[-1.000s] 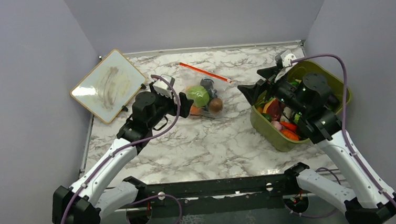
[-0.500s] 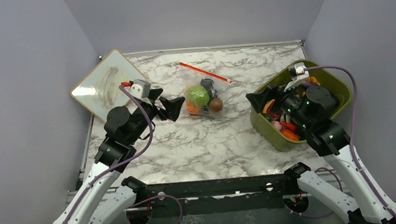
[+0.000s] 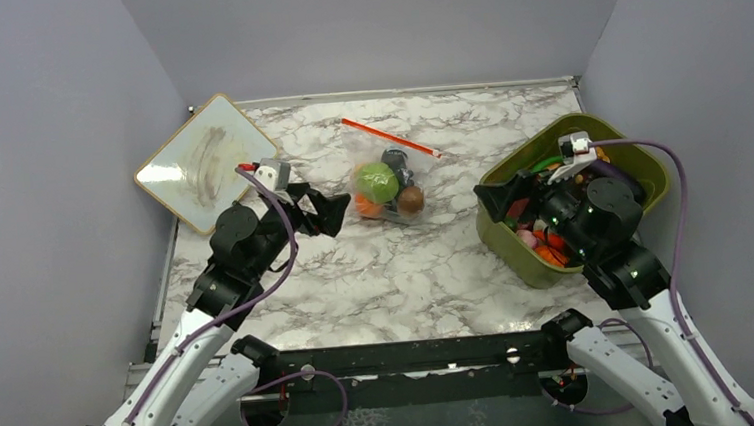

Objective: Place the food in the zip-top bag and seal the zipper
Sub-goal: Reset both arms

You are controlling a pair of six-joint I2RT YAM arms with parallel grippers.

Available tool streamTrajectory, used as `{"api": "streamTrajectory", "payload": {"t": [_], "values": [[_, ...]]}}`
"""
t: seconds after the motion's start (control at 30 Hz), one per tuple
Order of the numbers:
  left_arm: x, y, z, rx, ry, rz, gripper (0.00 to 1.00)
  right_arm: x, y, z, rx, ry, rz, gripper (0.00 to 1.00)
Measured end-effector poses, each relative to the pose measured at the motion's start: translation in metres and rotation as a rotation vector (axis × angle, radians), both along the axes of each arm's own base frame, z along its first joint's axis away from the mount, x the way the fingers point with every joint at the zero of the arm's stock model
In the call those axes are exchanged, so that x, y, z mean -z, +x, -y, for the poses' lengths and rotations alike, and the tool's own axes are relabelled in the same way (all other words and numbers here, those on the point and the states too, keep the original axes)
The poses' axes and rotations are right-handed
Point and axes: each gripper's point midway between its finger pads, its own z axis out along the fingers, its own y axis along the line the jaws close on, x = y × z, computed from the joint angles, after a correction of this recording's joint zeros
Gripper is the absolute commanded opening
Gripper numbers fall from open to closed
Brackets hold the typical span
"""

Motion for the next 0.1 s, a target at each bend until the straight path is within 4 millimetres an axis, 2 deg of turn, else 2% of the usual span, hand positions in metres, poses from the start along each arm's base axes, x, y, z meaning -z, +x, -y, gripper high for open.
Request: {"api": "streamTrajectory", "payload": {"t": [0.1], "values": [[0.001,0.0005,0.0004,0.0,0.001,-0.004,0.99,0.0011,0.0016,0.0027,0.018,-0.004,-0.003,1.0]]}}
